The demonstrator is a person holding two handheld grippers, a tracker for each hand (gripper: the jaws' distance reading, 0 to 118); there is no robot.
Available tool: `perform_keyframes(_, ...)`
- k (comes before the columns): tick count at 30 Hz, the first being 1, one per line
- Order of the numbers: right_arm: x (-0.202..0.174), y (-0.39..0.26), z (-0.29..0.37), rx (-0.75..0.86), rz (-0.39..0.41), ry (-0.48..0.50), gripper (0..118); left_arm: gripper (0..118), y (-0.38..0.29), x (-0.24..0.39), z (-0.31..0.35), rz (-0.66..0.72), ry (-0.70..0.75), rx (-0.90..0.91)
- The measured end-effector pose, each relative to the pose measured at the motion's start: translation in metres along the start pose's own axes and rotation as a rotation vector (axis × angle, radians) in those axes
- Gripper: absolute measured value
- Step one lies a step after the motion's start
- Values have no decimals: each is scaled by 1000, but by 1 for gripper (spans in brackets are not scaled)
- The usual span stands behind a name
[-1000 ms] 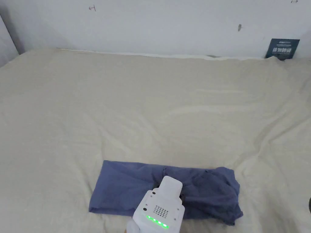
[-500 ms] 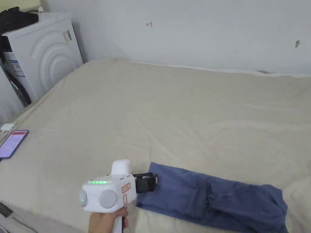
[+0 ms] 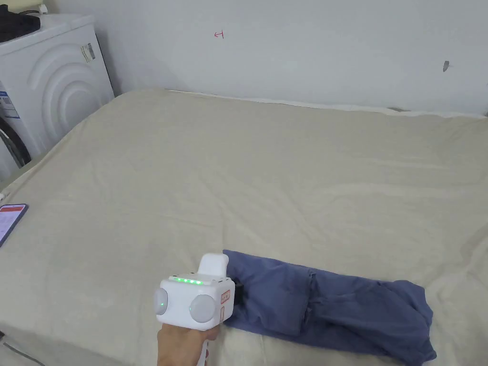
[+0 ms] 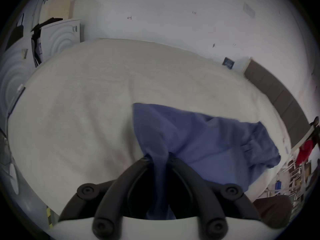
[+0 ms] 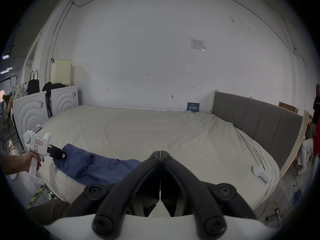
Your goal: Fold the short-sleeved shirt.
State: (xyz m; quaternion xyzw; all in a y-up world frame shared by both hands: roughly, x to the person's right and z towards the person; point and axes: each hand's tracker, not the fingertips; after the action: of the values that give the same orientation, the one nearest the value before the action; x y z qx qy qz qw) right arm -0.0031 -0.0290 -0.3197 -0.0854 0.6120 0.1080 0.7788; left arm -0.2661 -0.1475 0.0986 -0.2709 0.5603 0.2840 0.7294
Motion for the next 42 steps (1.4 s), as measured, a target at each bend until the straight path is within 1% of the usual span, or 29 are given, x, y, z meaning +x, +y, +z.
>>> perform_keyframes(2, 1, 2, 2, 1, -2, -3, 0, 11, 2, -4, 7, -32, 13, 20)
perform_keyframes(3, 1, 3, 3, 4, 8, -4, 0, 11, 4, -11, 12, -1, -3, 17)
perform_keyframes(4, 0, 5, 3, 9, 21, -10, 0, 11, 8, -28, 0, 2, -9, 16)
perform_keyframes(5, -1, 9, 4, 13, 28, -10, 0, 11, 11, -37, 3, -1, -10, 28)
perform_keyframes(6, -2, 11, 4, 18, 35, -8, 0, 11, 15, -47, 7, -26, 7, 41)
perform_keyframes(7, -3, 13, 3, 21, 38, -6, 0, 11, 19, -59, 12, -63, 67, 41)
perform_keyframes(8, -4, 14, 2, 23, 41, -3, 0, 11, 21, -63, 27, -75, 94, 46)
perform_keyframes(11, -8, 15, -2, 30, 45, 9, 0, 11, 32, -106, 51, -69, 162, 70)
perform_keyframes(12, -10, 15, -3, 28, 44, 13, 0, 11, 34, -115, 60, -92, 210, 90)
perform_keyframes(14, -14, 13, -4, 31, 45, 19, 0, 11, 40, -123, 79, -221, 335, 121)
perform_keyframes(15, -16, 13, -4, 30, 41, 23, 0, 11, 44, -123, 88, -269, 343, 164)
perform_keyframes(16, -17, 11, -5, 29, 35, 26, 0, 11, 48, -123, 92, -266, 321, 167)
perform_keyframes(17, -19, 10, -6, 30, 30, 32, 0, 11, 51, -115, 93, -244, 297, 149)
perform_keyframes(19, -24, 7, -8, 23, 27, 34, 0, 11, 51, -82, 91, -308, 325, 170)
perform_keyframes(20, -26, 6, -7, 20, 24, 37, 0, 11, 50, -58, 93, -340, 307, 180)
perform_keyframes(22, -28, 5, -3, 21, 23, 48, 0, 11, 46, -16, 84, -355, 188, 195)
perform_keyframes(24, -29, 3, 2, 21, 45, 55, 0, 11, 36, 41, 78, -402, 142, 182)
perform_keyframes(27, -19, 5, 7, 13, 48, 25, 0, 11, 11, 107, 54, -535, 113, 149)
perform_keyframes(29, -7, 7, 10, 13, 26, 8, 0, 11, -8, 131, 23, -589, 101, 101)
perform_keyframes(30, 0, 8, 12, 11, 13, -11, 0, 13, -18, 144, 10, -617, 122, 80)
perform_keyframes(31, 6, 8, 13, 7, 3, -36, 0, 18, -29, 154, -3, -648, 131, 64)
perform_keyframes(32, 12, 8, 14, 4, -5, -49, 0, 35, -35, 153, -11, -644, 144, 54)
perform_keyframes(33, 17, 9, 15, -1, -16, -62, 0, 69, -40, 154, -14, -605, 125, 44)
perform_keyframes(34, 22, 8, 16, -7, -34, -71, 0, 95, -42, 151, -11, -535, 62, 53)
perform_keyframes(35, 25, 8, 18, -8, -41, -79, 0, 113, -42, 147, -4, -479, 32, 69)
perform_keyframes(36, 26, 7, 19, -2, -40, -84, 0, 116, -42, 140, 2, -431, -14, 61)
perform_keyframes(38, 28, 3, 19, 3, -40, -84, 0, 115, -43, 129, 26, -384, -35, 160)
perform_keyframes(40, 26, 0, 16, -2, -51, -79, 0, 115, -39, 114, 53, -388, 56, 294)
perform_keyframes(42, 22, -2, 14, -6, -57, -68, 0, 115, -28, 92, 70, -321, 119, 420)
